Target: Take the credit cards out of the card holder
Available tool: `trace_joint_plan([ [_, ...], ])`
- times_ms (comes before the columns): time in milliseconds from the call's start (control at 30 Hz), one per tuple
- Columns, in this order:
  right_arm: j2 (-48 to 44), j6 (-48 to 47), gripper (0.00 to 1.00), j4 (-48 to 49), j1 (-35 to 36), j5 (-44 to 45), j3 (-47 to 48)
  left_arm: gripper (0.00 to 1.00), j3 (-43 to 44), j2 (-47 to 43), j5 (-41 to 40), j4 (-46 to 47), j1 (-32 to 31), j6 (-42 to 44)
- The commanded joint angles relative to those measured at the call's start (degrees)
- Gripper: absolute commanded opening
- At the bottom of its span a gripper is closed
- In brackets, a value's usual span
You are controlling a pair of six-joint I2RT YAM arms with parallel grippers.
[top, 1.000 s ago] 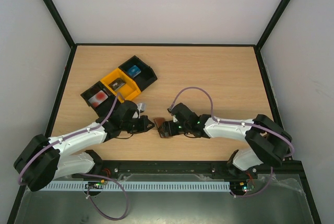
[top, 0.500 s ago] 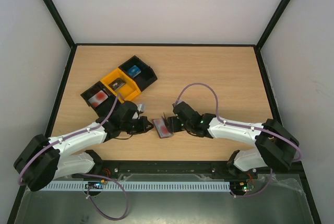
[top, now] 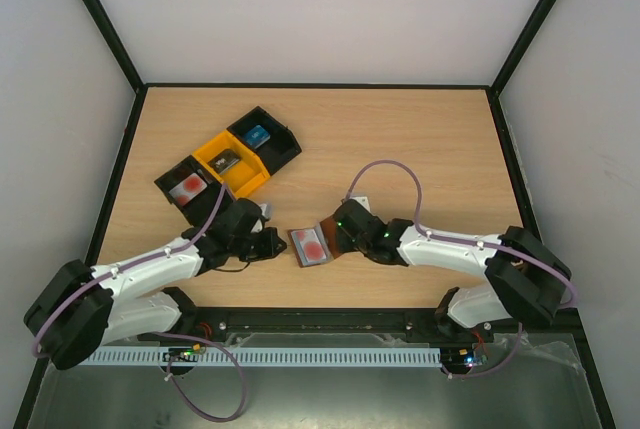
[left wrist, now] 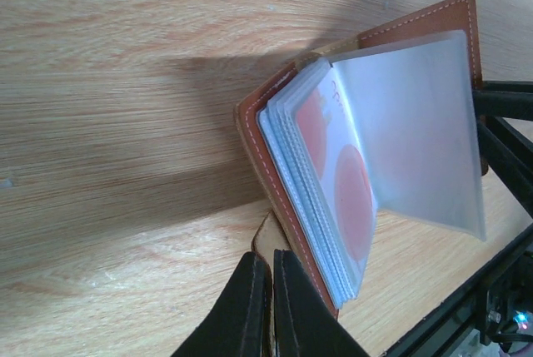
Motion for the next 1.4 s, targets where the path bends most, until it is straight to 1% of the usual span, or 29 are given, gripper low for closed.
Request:
trace_joint_plan([
  [0,0.79,1.6,0.2,-1.2,0.06,2.8,-1.53,0.03,-0.55,0.75,-1.25,-1.06,0.41,1.17],
  [33,0.47,1.9,0.22,-1.55,0.08,2.9,-1.55,0.03,-0.48,1.01,-1.26,-1.05,0.41,1.25],
  [100,-0.39,2.47,0.3,-3.3,0.07,3.65,-0.93,0.03,-0.15,1.18,-1.21,-1.07,0.41,1.48],
  [200,-3.35,2.75,0.37,-6.08,0.03,3.77,0.39,0.03,-0.02,1.06,-1.03,-0.92,0.41,1.49],
  [367,-8.26,1.75,0.48,-8.22,0.05,0.27,3.02,0.03,0.46,0.92,-0.72,-0.82,0.41,1.66],
  [533,-11.44,1.43,0.52,-4.96,0.23,-8.13,3.99,0.03,0.76,0.92,-0.48,-1.01,0.41,1.84],
  [667,-12.39,2.73,0.52,-3.12,1.41,-9.81,4.91,0.03,0.9,0.71,-0.12,-1.01,0.41,1.71],
  [767,-11.61,3.37,0.52,-1.55,3.57,-10.64,5.82,0.03,0.82,0.04,0.61,-0.44,0.41,1.23],
  [900,-8.04,3.46,0.5,0.41,7.45,-9.99,6.91,0.03,0.97,-0.88,0.85,-0.24,0.41,0.72],
  [967,-5.52,3.6,0.5,0.3,8.14,-8.95,7.26,0.03,1.06,-1.16,0.92,-0.19,0.41,0.53],
  [1133,-0.61,2.78,0.52,2.08,8.21,-8.29,7.45,0.03,0.91,-1.69,1.28,-0.17,0.41,0.26],
  [1367,5.9,0.74,0.53,-0.2,8.19,-1.2,8.2,0.03,0.8,-1.76,0.03,-1.63,0.45,0.87],
])
